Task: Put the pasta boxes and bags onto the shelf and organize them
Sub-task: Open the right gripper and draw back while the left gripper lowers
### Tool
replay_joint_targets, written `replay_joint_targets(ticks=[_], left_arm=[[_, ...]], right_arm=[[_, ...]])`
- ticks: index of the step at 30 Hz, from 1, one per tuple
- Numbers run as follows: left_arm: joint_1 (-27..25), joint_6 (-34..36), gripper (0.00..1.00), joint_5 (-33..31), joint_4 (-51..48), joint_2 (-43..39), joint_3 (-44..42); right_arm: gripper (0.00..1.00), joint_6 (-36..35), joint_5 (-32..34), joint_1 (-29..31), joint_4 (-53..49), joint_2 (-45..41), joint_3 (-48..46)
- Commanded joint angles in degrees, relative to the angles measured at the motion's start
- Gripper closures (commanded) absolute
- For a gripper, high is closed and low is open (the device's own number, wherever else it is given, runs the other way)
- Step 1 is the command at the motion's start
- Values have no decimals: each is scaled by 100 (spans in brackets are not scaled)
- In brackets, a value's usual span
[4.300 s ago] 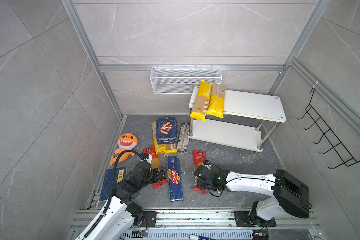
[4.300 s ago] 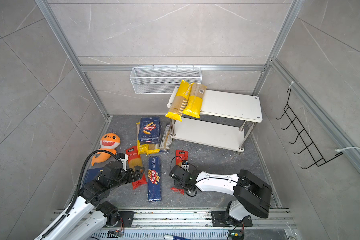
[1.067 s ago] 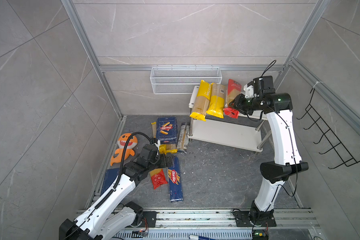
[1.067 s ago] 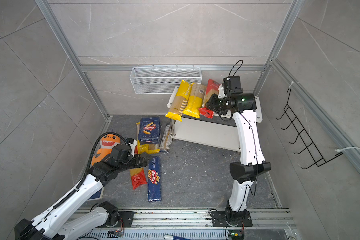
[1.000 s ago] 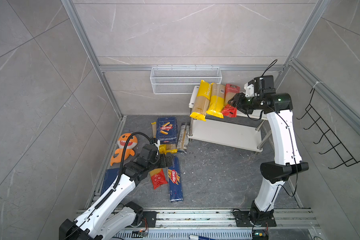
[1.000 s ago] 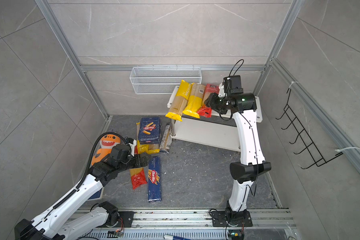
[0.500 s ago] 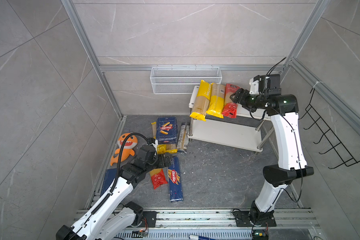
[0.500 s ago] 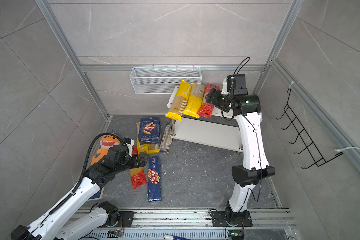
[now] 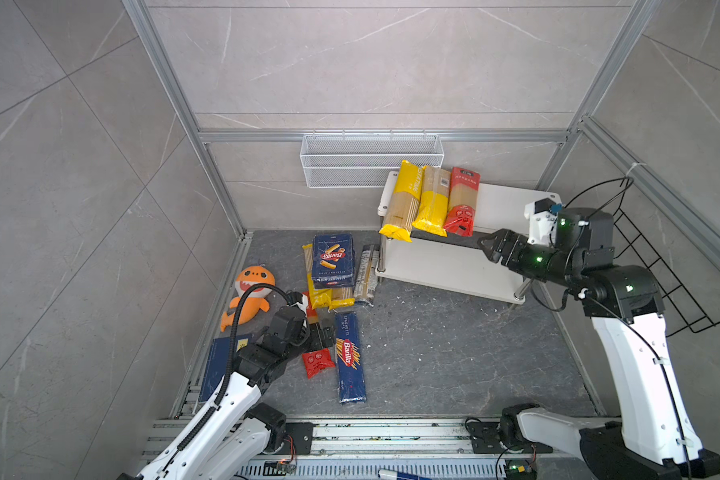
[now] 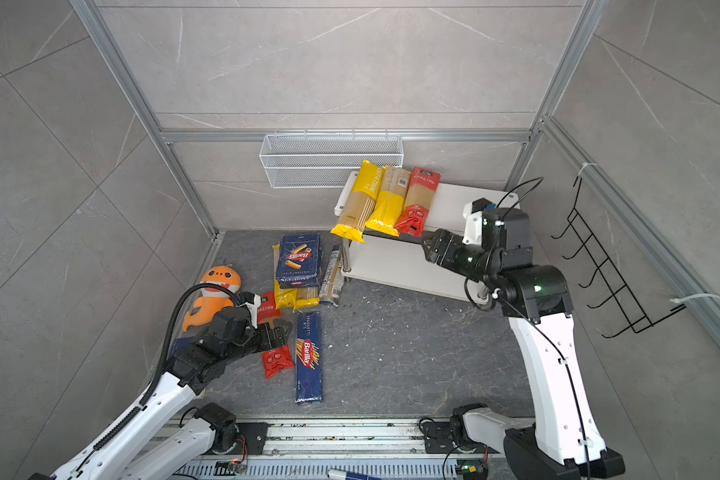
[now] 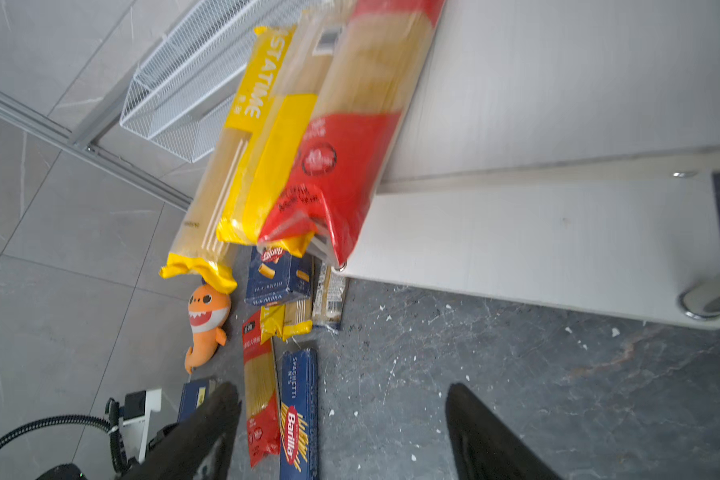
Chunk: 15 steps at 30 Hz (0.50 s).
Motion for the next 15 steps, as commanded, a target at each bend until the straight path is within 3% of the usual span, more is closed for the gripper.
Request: replay_joint_targets(ticks=[1,9,15], left_arm=[[28,-354,0,105,-65,-285,-180],[28,-886,0,-169,-259,-809,-703],[33,-1040,0,-333,-209,-451,-776]], right_arm=[[20,119,-283,150,344,-483,-680],[20,419,-170,1016,680,-1373,-2233],[20,741,-137,1668,1305,-1701,-3481]])
